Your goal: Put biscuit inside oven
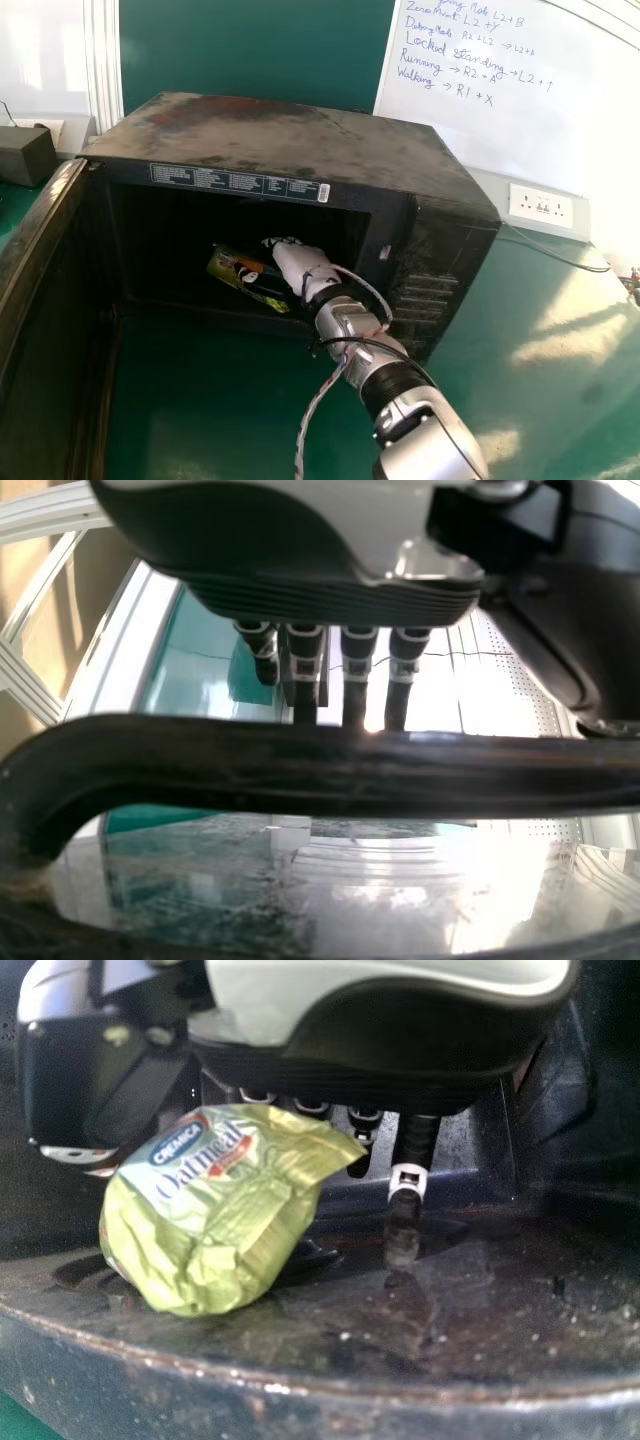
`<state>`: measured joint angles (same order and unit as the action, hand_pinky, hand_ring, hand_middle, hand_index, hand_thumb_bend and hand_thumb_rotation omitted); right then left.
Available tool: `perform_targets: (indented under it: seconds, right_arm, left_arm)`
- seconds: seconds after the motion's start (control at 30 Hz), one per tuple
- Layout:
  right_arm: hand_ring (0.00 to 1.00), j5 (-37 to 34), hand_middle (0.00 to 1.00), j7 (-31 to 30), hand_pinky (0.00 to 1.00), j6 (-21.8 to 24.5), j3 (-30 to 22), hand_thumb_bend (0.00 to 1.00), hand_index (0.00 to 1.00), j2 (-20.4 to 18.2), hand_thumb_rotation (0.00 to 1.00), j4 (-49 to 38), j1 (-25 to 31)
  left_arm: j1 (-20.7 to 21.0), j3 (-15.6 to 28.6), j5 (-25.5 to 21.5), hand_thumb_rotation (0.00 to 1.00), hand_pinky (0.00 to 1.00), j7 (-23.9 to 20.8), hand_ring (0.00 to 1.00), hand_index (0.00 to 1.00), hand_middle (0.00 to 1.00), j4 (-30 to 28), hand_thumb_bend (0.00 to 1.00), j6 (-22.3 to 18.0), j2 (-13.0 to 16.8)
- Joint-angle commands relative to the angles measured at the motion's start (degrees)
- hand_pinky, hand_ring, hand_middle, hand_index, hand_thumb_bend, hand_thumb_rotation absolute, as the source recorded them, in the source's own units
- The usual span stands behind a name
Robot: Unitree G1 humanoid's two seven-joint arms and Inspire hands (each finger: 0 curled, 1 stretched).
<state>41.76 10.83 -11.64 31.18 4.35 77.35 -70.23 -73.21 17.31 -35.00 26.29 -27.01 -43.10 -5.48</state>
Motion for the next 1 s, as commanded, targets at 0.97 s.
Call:
perform_targets:
  seconds: [0.97]
  right_arm:
    - [1.00, -7.5, 1.00, -1.8, 0.97, -20.3, -13.9, 0.82, 1.00, 23.0, 0.69, -60.9, 42.1]
  left_arm:
    - [0.0, 0.9, -1.1, 0.75, 0.89, 3.4, 0.85, 0.86, 0.87, 2.5, 0.88, -3.3, 0.1]
